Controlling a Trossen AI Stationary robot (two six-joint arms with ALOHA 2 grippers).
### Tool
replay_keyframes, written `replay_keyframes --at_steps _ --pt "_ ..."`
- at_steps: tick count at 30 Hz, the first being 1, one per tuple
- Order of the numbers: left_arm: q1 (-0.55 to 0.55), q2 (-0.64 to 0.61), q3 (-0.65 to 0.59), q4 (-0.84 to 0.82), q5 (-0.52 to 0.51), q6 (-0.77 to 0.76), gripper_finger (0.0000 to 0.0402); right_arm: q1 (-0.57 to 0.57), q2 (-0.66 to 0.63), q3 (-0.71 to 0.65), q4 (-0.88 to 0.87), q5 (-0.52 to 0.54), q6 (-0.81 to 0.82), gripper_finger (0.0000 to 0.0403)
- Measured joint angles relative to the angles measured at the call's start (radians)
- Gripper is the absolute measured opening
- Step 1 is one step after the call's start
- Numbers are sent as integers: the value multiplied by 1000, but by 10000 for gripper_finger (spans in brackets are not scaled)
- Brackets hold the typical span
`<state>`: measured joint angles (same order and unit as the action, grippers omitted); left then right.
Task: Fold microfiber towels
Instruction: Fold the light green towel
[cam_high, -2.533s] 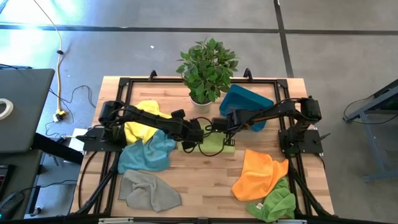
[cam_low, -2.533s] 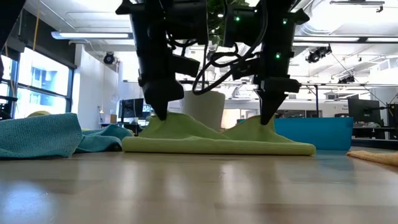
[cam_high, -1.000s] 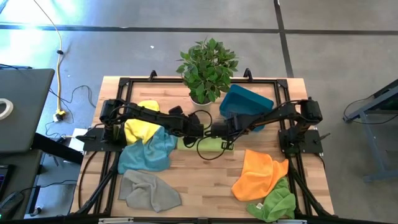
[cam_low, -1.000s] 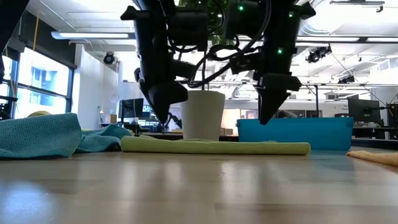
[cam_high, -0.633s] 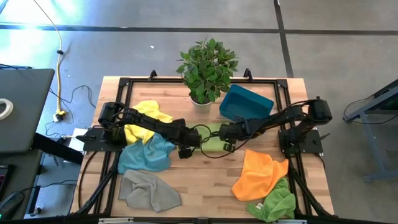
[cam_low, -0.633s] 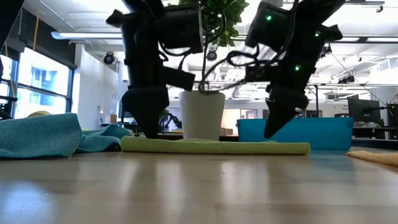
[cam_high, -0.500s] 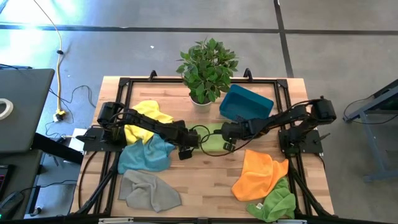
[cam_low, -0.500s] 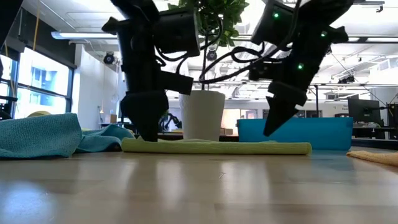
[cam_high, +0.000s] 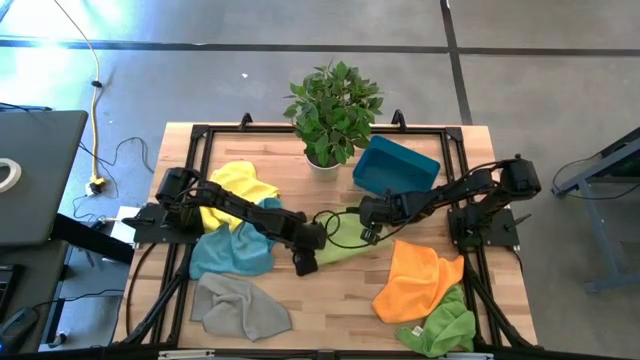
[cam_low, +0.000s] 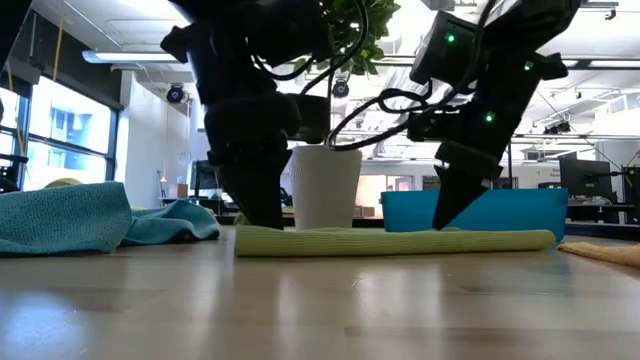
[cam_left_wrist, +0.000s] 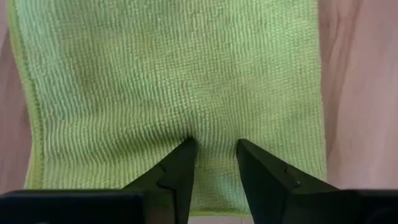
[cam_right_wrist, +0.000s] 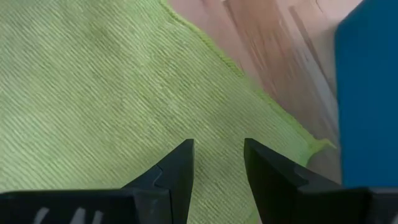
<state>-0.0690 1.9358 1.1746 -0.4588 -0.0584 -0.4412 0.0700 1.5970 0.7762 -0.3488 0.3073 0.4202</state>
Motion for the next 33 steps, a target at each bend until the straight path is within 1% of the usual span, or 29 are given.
replay_keyframes --at_steps 3,6,10,13,17,21,25,27,33 --pt "1 -18 8 -31 -21 13 109 3 -3 18 -37 0 15 133" --pt "2 -48 11 -30 -33 35 108 5 -3 22 -115 -2 62 134" --pt "0 -72 12 -78 -79 52 107 17 -18 22 -221 -20 137 146" --pt "4 -71 9 -125 -104 57 107 54 -57 22 -288 -3 194 158" --pt "18 -70 -39 -79 -107 75 107 114 -142 7 -357 27 312 167" --pt "31 -71 -77 -22 -108 70 107 167 -214 -95 -260 25 474 170" --pt "31 -74 -129 55 -113 48 107 214 -250 -188 -133 23 630 170" --pt "31 -76 -140 68 -117 28 107 236 -251 -207 -90 22 680 170" --pt "13 -76 -146 80 -122 -1 107 279 -243 -244 -51 19 813 170"
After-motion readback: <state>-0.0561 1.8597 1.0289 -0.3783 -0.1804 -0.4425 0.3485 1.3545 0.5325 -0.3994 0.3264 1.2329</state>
